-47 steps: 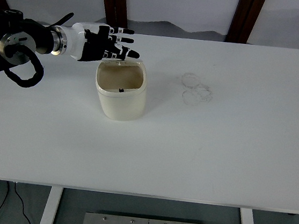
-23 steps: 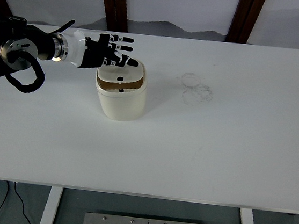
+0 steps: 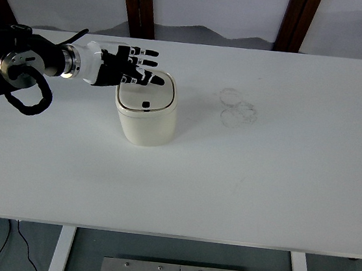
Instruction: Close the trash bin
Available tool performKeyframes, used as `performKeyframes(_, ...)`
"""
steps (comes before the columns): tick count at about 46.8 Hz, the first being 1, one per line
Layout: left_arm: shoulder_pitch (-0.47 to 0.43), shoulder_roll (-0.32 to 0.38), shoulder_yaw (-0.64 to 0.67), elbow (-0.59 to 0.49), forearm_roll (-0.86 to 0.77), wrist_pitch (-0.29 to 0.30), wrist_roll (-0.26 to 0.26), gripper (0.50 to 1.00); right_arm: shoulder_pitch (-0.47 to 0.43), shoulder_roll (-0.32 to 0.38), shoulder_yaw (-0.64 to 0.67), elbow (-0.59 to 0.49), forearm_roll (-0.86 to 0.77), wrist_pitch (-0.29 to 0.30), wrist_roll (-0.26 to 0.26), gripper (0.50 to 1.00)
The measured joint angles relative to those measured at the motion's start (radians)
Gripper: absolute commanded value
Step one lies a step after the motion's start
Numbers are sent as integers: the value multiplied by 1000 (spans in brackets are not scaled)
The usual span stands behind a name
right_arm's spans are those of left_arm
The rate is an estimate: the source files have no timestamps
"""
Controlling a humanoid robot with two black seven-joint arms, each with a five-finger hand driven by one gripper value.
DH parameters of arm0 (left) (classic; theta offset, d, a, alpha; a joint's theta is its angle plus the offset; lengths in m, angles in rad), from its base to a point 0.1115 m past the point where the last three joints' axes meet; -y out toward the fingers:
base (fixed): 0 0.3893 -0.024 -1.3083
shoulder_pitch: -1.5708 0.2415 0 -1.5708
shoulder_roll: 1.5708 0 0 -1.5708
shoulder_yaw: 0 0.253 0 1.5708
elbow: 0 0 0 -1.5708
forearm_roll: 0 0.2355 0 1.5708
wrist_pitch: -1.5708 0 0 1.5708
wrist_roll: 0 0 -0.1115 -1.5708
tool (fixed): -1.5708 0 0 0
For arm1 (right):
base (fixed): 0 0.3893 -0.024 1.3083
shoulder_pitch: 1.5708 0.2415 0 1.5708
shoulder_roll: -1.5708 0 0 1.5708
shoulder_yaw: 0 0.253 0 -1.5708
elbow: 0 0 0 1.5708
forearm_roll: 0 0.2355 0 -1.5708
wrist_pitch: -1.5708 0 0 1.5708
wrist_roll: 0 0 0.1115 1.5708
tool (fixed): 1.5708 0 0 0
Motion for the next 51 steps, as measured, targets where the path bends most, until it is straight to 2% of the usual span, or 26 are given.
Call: performKeyframes(51, 2, 4, 37, 0, 6, 0, 0, 1000, 0, 0, 0, 0, 0, 0, 0, 995)
